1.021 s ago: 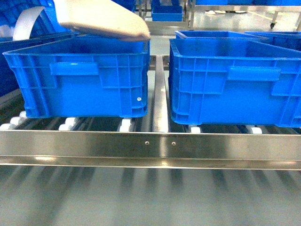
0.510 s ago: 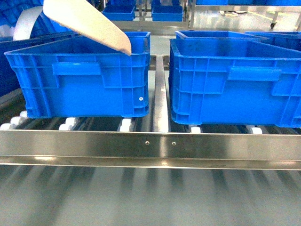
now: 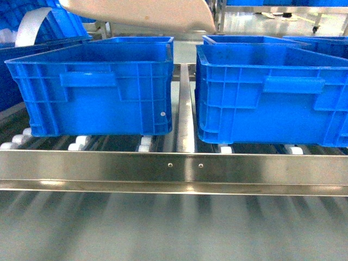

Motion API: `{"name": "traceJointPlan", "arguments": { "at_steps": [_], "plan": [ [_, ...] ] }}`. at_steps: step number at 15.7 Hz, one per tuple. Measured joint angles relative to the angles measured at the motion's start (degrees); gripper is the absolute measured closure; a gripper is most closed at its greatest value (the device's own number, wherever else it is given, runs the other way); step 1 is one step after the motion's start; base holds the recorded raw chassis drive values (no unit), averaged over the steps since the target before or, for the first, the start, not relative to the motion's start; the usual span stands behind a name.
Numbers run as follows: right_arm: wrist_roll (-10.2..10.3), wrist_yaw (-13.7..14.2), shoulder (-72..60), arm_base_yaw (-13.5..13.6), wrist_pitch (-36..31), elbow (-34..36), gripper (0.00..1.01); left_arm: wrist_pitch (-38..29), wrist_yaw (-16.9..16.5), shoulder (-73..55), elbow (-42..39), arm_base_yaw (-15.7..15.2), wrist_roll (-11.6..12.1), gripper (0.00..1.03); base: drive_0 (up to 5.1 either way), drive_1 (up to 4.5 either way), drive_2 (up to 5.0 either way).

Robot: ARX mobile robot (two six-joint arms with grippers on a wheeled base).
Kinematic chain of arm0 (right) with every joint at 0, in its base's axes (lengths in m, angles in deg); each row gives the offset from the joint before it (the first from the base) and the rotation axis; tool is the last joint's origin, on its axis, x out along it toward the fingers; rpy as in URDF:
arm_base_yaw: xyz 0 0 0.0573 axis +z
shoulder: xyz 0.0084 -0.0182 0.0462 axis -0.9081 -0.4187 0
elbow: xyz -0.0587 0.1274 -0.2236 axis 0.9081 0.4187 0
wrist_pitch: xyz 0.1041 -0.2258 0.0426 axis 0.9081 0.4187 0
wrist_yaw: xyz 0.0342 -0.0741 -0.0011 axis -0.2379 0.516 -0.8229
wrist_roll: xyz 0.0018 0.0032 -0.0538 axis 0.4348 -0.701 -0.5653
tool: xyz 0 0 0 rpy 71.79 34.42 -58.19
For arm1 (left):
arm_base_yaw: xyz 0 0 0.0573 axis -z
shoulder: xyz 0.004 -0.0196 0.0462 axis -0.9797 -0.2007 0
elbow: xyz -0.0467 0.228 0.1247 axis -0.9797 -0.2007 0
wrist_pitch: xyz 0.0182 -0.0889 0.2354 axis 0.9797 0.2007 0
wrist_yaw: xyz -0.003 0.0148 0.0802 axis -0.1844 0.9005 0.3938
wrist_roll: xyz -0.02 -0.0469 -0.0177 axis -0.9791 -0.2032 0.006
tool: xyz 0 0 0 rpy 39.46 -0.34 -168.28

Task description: Place part in tray to right shelf

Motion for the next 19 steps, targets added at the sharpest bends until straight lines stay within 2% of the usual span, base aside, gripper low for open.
{"name": "traceJointPlan", "arguments": {
  "at_steps": [2, 6, 8, 13, 14, 15, 16, 17, 18, 19],
  "plan": [
    [0.00, -0.02, 0.00, 0.00, 0.00, 0.00, 0.03, -0.26, -1.95, 6.73, -7.41, 0.46, 0.13, 0.89, 0.0, 0.00, 0.0],
    [0.00, -0.02, 0.00, 0.00, 0.00, 0.00, 0.03, 1.42, -2.40, 12.96, -19.39, 3.08, 1.51, 0.89, 0.0, 0.00, 0.0],
    [0.00, -0.02, 0.00, 0.00, 0.00, 0.00, 0.03, 2.08, -2.25, 12.55, -20.20, 3.82, 2.05, 0.89, 0.0, 0.00, 0.0],
    [0.00, 0.00, 0.00, 0.00, 0.00, 0.02, 0.03, 1.90, -1.53, 12.44, -20.02, 3.45, 2.47, 0.89, 0.0, 0.00, 0.0],
    [0.00, 0.00, 0.46, 0.00, 0.44, 0.00, 0.08, 2.38, -0.48, 12.59, -20.02, 3.61, 5.05, 0.89, 0.0, 0.00, 0.0],
    [0.00, -0.02, 1.99, 0.00, 1.90, 0.20, 0.20, 1.16, 2.36, 14.16, -22.21, 3.48, 17.49, 0.89, 0.0, 0.00, 0.0],
    [0.00, 0.02, 2.62, 0.00, -0.85, 1.75, 0.32, 0.11, 2.25, 17.03, -25.83, 2.47, 30.05, 0.89, 0.0, 0.00, 0.0],
    [0.00, 0.02, 4.02, 0.00, 1.75, 1.77, 0.44, -0.81, 1.86, 19.87, -29.77, 1.36, 43.67, 0.89, 0.0, 0.00, 0.0],
    [0.00, 0.00, 6.14, 0.00, 3.61, 1.77, 0.57, -1.46, 1.57, 21.75, -32.92, 0.28, 54.21, 0.89, 0.0, 0.00, 0.0],
    [0.00, 0.00, 8.24, 0.00, 5.01, 1.77, 0.68, -1.60, 0.74, 23.91, -35.91, -0.24, 60.67, 0.89, 0.0, 0.00, 0.0]
  ]
}}
